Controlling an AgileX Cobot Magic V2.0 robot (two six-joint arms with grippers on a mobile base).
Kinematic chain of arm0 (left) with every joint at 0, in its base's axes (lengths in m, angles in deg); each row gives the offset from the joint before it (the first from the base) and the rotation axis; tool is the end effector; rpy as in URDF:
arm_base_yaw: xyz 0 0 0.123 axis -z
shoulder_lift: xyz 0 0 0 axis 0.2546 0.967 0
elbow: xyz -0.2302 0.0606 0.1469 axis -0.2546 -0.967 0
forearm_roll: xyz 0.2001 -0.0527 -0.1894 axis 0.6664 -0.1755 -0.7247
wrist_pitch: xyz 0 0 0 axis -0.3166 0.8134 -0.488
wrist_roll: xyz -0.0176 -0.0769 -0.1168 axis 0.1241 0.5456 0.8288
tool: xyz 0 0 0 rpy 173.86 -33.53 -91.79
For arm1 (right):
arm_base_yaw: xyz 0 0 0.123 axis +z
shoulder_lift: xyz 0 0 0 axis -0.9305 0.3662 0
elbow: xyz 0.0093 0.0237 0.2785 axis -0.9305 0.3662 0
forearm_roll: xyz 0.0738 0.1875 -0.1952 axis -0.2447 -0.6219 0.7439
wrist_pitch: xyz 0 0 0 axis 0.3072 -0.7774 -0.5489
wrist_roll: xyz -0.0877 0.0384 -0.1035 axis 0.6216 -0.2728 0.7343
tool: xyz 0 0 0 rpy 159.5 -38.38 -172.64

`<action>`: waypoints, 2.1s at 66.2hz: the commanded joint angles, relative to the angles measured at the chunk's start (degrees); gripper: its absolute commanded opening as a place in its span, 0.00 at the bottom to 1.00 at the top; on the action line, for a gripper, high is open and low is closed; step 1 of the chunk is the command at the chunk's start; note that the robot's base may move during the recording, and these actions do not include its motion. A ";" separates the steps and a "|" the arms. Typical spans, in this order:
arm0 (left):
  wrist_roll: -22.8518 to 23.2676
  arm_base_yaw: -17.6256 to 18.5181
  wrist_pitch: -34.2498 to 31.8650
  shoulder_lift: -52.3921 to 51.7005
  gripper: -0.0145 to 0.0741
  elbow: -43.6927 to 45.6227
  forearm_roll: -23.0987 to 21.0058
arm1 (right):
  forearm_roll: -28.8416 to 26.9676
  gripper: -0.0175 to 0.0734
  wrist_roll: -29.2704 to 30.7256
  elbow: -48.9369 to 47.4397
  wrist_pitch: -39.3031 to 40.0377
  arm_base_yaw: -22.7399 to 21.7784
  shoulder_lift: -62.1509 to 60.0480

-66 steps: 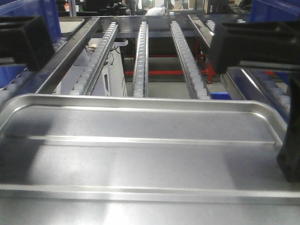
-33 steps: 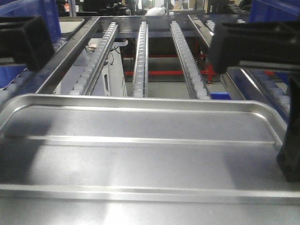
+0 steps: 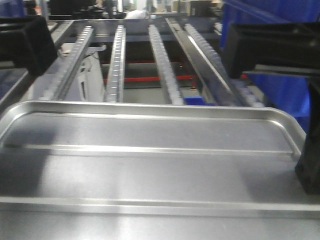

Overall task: Grab silver tray and stack on right shelf
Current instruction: 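Hold the tray in both grippers while the base turns and drives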

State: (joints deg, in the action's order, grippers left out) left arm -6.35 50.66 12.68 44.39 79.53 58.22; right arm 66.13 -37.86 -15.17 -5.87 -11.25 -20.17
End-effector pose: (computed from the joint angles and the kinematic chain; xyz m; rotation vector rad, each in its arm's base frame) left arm 0.1284 -0.2109 0.2251 0.1490 2.8317 -0.1768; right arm 0.1516 0.1924 0.2170 0.1690 2.8429 0.2308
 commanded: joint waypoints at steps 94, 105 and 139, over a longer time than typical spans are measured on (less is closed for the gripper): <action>-0.43 0.43 3.02 -1.31 0.05 1.12 2.26 | 3.26 0.25 -0.09 -1.73 -11.62 -0.24 -1.01; -0.43 0.43 3.02 -1.31 0.05 1.12 2.26 | 3.26 0.25 -0.09 -1.73 -11.62 -0.24 -1.01; -0.43 0.43 3.10 -1.31 0.05 1.12 2.26 | 3.26 0.25 -0.09 -1.73 -11.62 -0.24 -1.01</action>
State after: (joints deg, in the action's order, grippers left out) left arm -6.84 50.87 11.18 44.39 79.53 57.48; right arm 65.81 -38.18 -15.39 -9.07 -11.25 -20.17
